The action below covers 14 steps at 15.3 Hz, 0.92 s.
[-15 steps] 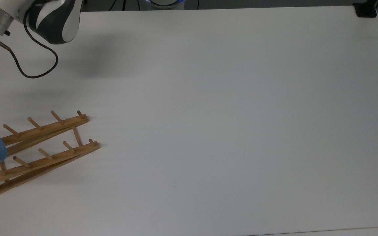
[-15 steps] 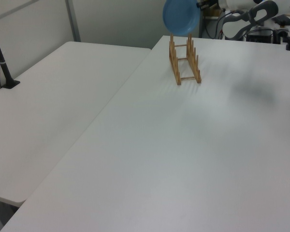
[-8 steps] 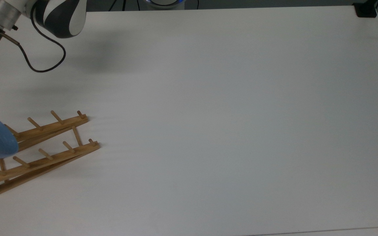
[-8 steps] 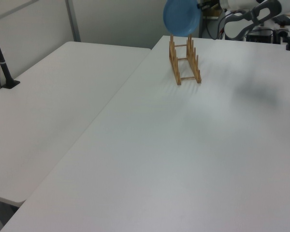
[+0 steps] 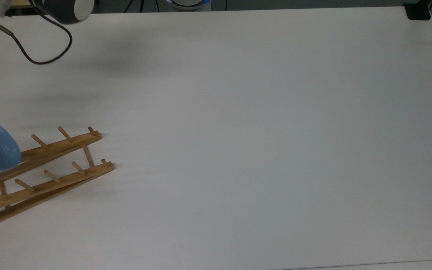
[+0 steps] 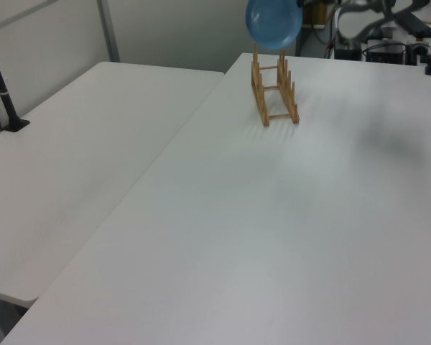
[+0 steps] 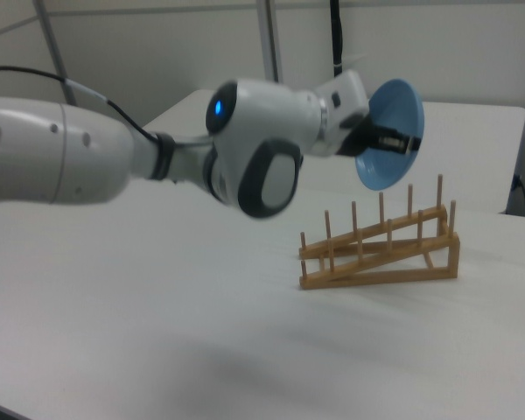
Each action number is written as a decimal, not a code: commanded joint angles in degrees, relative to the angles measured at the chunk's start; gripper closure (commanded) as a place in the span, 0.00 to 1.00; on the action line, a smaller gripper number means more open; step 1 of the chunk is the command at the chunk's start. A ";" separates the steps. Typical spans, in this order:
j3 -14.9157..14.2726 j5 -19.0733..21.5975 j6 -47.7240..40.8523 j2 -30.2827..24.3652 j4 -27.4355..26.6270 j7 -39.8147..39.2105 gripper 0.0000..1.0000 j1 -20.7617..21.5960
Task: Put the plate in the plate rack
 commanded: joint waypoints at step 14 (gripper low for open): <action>1.32 -7.80 -51.76 -5.07 16.04 7.30 1.00 2.60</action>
